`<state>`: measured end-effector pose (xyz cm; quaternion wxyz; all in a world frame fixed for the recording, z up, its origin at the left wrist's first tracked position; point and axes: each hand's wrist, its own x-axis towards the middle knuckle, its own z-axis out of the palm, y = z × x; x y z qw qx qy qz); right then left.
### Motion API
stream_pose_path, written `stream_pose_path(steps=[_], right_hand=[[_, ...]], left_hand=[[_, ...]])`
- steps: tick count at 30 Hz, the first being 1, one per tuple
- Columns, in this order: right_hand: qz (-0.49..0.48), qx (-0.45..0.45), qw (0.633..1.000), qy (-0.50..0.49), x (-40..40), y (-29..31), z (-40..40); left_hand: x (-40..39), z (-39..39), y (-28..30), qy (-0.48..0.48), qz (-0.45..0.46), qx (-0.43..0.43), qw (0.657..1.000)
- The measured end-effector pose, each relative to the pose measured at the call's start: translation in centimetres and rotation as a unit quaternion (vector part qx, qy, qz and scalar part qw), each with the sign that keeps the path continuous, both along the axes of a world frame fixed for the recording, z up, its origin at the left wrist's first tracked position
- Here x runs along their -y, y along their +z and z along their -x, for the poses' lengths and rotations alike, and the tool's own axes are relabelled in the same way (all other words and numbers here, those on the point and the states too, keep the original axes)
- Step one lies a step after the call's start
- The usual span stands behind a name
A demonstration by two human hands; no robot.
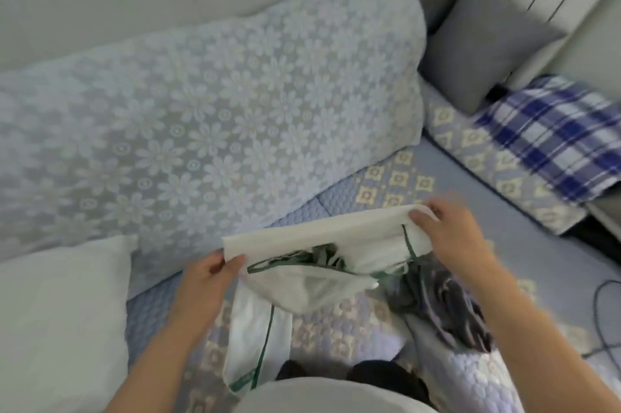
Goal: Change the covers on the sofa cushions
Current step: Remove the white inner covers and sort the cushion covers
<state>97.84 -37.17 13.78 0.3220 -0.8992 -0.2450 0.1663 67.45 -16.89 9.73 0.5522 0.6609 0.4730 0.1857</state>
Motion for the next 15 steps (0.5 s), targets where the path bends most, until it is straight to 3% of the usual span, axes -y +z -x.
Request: stream_pose_path(steps=[5, 8, 10, 11, 13, 15], right_hand=[[-0.213, -0.060, 0.974, -0.044, 0.0, 4.4, -0.9], [-0.398, -0.246, 0.880, -0.086, -0.1, 4.2, -1.5], [-0.381, -0.401, 0.832, -0.044, 0.5, 1.2, -1.4], [-0.338, -0.439, 0.832, -0.020, 0.7, -0.3, -0.4], [-0.250, -0.462, 0.851, -0.001, 1.0, -2.8, 2.1], [-0.253, -0.444, 0.859, -0.025, 0.8, -4.5, 3.3]], left_hand=[[0.2, -0.1, 6.3, 0.008, -0.003, 0.138, 0.990], [0.3, -1.3, 10.0, -0.027, -0.045, 0.169, 0.984], [0.1, -2.0, 11.2, -0.017, -0.058, 0.198, 0.978], [0.0, -2.1, 11.5, -0.013, -0.051, 0.214, 0.975], [-0.4, -2.1, 11.9, -0.013, -0.029, 0.224, 0.974], [-1.3, -1.2, 11.7, -0.006, -0.004, 0.215, 0.977]])
